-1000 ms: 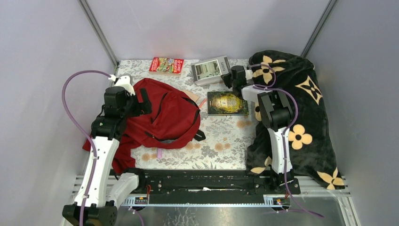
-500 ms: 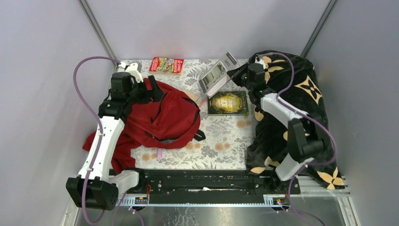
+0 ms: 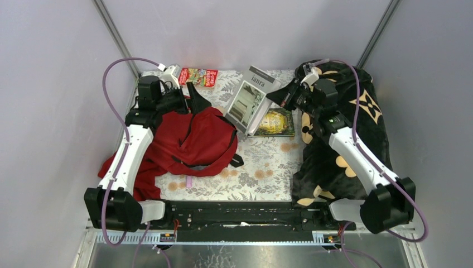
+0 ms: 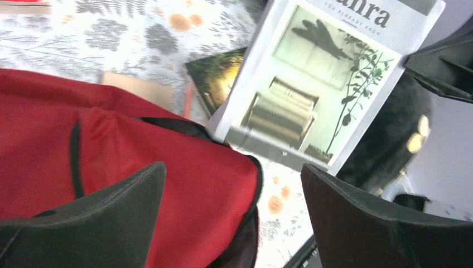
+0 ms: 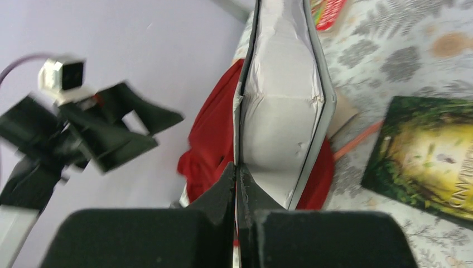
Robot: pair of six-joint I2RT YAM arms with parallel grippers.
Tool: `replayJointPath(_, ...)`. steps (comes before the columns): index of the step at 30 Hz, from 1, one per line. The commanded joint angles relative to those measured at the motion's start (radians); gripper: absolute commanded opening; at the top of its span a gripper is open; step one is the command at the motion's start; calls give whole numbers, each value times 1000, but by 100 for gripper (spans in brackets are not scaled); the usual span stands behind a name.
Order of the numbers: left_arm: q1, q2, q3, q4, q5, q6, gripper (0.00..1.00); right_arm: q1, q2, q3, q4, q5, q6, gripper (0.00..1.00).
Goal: Pack the student bag
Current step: Pick up the book from the center of the board.
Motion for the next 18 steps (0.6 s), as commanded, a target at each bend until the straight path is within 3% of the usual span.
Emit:
replayJointPath(1, -10, 15, 31, 77, 212, -6, 99, 2, -100, -19, 34, -288, -35, 0)
replayJointPath(6, -22, 57, 6, 99, 307, -72, 99, 2, -107, -30, 130, -485, 25, 0)
replayJointPath(8, -24, 97, 38, 60, 404, -79, 99, 1, -94, -35, 179, -534, 60, 0)
replayJointPath(12, -92, 142, 55, 20, 435, -58, 99, 2, -61, -81, 422, -631, 229, 0)
replayJointPath(14, -120, 147, 18, 122, 481, -115, 99, 2, -31, -99, 514, -652, 297, 0)
replayJointPath(18, -145, 108, -108, 538, 565, -398, 99, 3, -2, -119, 514, -642, 301, 0)
